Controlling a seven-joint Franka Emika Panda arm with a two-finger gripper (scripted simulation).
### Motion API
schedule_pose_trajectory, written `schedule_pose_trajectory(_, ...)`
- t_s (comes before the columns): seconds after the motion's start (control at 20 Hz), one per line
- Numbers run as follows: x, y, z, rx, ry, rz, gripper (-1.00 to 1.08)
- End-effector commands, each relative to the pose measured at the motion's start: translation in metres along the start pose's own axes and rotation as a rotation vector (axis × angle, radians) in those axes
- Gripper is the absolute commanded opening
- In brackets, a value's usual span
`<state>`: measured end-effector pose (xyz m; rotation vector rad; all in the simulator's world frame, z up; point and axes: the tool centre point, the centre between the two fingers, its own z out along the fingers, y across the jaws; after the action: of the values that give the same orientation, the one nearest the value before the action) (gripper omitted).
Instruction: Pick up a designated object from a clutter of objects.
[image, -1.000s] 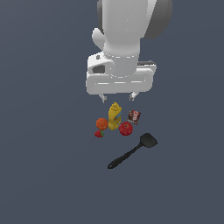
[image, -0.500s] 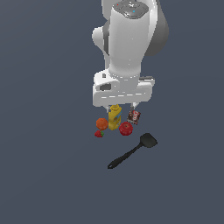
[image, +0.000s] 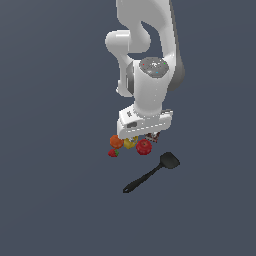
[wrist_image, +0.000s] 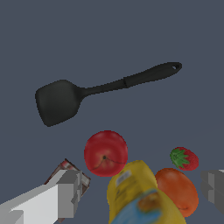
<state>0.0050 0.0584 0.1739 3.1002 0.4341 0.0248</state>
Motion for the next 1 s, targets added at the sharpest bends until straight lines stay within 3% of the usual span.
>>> schedule_pose_trajectory(0.0,-0.005,-0.008,0.023,0.003,-0.003,-0.029,1.00)
schedule_pose_trajectory(0.4,-0.020,-0.025,0.067,0.012,-0.012,-0.088,1.00)
schedule_pose_trajectory(0.95,-0.024,-0.028,0.081,0.014,-0.014,-0.100,1.00)
